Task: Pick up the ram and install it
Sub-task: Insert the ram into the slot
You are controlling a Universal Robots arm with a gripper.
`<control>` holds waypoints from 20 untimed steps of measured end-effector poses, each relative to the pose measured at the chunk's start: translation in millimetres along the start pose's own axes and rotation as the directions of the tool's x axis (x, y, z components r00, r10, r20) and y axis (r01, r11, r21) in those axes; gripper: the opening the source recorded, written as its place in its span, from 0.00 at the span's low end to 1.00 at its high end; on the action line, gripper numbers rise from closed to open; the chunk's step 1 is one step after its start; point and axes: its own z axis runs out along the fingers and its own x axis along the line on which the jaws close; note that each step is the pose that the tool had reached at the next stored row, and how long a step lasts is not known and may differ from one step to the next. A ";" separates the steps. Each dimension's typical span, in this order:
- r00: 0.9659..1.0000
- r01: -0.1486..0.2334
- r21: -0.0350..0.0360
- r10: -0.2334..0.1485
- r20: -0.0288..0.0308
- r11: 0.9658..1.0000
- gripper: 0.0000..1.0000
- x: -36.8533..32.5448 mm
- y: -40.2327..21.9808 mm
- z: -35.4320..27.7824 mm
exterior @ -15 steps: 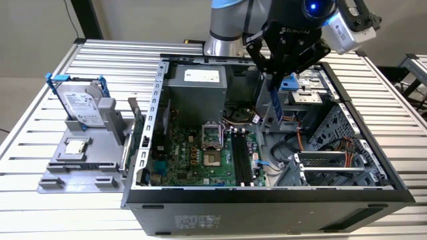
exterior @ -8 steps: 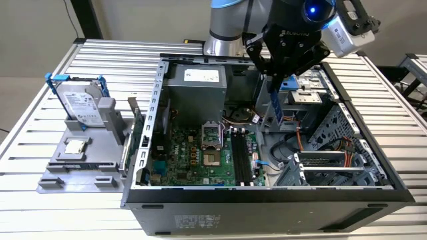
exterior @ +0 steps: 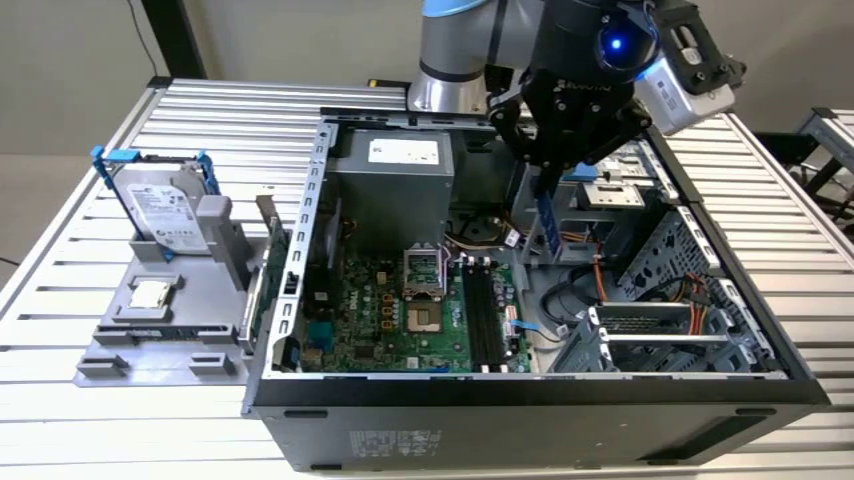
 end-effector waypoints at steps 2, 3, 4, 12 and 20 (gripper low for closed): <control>1.000 0.000 0.000 0.000 0.000 1.000 0.00 0.1 0.0 3.7; 1.000 0.000 0.000 0.000 0.000 1.000 0.00 0.1 0.1 5.4; 1.000 0.000 0.000 0.000 0.000 1.000 0.00 0.2 0.1 7.3; 1.000 0.000 0.000 0.000 0.000 1.000 0.00 0.6 0.2 21.1; 1.000 0.000 0.000 0.000 0.000 1.000 0.00 0.6 0.2 21.3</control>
